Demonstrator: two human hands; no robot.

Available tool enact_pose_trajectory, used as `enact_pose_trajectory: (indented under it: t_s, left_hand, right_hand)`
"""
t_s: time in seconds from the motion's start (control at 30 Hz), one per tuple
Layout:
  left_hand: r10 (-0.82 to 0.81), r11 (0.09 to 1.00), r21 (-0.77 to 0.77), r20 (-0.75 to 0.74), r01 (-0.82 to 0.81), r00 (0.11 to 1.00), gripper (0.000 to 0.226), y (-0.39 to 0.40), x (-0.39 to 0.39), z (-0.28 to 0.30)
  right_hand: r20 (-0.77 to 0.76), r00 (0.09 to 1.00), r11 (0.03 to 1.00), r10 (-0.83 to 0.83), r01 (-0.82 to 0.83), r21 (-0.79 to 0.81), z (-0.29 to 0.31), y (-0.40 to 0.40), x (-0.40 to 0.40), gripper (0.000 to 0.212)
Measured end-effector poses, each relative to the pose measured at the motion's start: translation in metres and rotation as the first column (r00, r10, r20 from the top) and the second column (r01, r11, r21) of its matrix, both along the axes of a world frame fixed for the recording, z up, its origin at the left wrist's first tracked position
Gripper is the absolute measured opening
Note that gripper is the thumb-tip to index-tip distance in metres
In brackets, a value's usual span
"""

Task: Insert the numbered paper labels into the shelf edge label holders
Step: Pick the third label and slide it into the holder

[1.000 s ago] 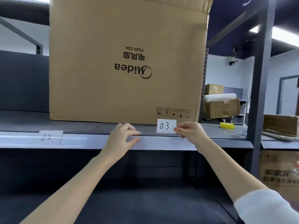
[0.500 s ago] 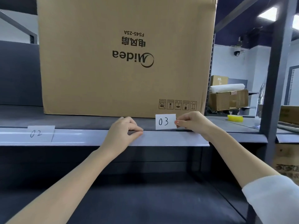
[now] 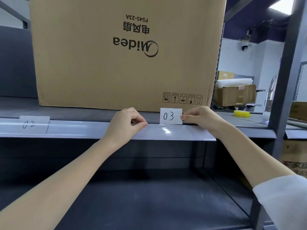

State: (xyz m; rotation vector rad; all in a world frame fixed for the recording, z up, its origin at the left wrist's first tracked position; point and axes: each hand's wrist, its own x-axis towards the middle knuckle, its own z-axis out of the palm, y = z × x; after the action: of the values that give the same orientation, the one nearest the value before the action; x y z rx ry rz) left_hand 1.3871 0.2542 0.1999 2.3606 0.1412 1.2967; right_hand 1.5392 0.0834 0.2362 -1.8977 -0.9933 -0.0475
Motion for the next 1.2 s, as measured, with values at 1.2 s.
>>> enact_pose_trajectory:
  t_s: [1.2]
  left_hand:
    - [-0.005, 0.999, -0.037, 0.014, 0.005, 1.000, 0.010, 0.0031, 0.0029, -0.0031]
  right_hand:
    - [-0.006, 0.999, 0.992, 0.037, -0.037, -0.118, 0.0060, 0.0065, -0.0034, 0.012]
